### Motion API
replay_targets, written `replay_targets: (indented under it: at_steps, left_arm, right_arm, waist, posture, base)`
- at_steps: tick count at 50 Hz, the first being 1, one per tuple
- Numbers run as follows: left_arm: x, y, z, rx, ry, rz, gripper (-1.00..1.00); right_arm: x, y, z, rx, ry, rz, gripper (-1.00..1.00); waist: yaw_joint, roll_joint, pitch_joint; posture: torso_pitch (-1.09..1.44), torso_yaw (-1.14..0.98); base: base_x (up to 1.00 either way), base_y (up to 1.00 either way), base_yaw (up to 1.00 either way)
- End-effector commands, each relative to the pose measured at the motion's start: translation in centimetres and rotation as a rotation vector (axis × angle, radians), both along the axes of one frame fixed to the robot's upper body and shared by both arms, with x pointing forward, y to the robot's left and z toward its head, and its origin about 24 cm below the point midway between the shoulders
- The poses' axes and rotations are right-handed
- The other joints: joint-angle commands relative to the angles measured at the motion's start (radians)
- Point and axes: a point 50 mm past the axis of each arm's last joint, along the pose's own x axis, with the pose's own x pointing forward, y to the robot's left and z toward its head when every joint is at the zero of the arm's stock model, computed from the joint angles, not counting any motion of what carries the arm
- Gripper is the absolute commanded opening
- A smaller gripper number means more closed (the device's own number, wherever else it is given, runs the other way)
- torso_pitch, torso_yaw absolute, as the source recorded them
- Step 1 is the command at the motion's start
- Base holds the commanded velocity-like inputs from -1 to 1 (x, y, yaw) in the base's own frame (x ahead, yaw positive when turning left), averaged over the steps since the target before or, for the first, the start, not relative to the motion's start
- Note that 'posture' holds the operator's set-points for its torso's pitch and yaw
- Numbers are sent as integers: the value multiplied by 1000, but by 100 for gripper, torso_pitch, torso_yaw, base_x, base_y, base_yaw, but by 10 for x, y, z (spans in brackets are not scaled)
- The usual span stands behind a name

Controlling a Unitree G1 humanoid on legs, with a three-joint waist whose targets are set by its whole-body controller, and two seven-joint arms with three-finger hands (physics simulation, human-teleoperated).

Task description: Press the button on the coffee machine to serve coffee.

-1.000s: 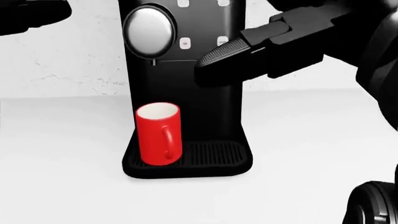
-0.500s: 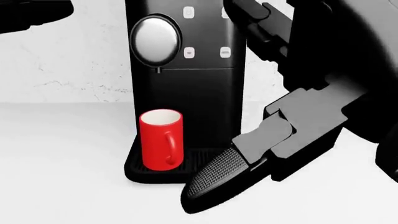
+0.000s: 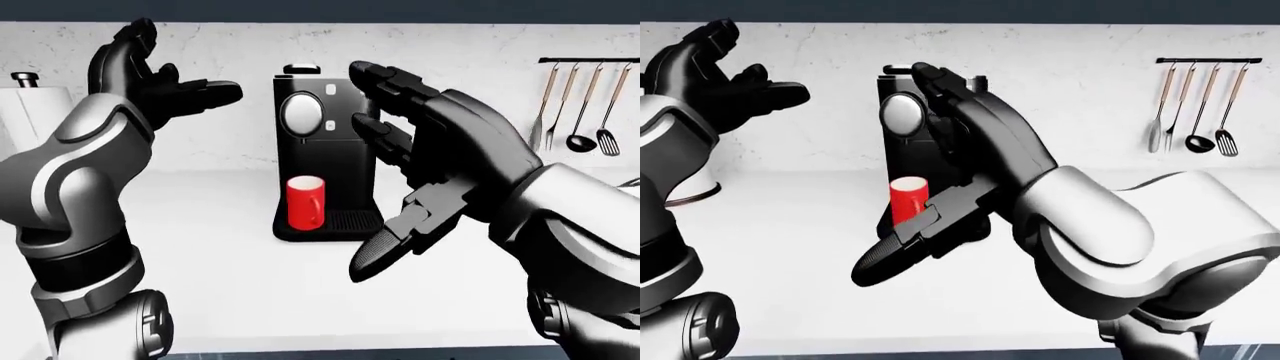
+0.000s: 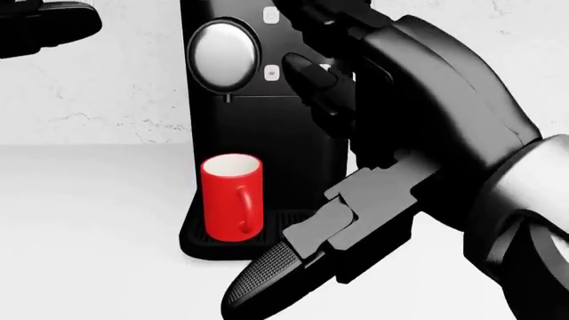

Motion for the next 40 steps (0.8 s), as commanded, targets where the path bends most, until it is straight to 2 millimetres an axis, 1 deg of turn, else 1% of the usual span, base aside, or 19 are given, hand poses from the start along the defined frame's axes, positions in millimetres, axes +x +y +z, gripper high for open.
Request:
replay_targets:
  at_steps: [1,6,16,23,40]
  left_arm:
    - [-4,-1,16,2,-76,-4,100]
    - [-3,-2,17,2,-77,-3,100]
    - [-2,-2,17,2,-79,-4,100]
    - [-2,-3,20,2,-81,-4,100]
    - [-3,0,15,2,-76,1,100]
  right_arm:
    - [1,-2,8,29,-28,-30,100]
    - [3,0,2,26,-21,-27,100]
    - [7,1,1,23,-16,-29,100]
    - [15,0,-2,30,-13,-36,100]
    - [22,7,-9,45,-2,-24,100]
  waist:
    - [0,5,3]
    - [2,4,2]
    - [4,5,-1]
    - [4,5,-3]
    - [1,10,-6]
  posture:
    - [-68,0]
    - [-68,0]
    - [-68,0]
    - [-68,0]
    - [-68,0]
  base:
    - [0,0,0]
    - [0,0,0]
    - [0,0,0]
    - [0,0,0]
    - [0,0,0]
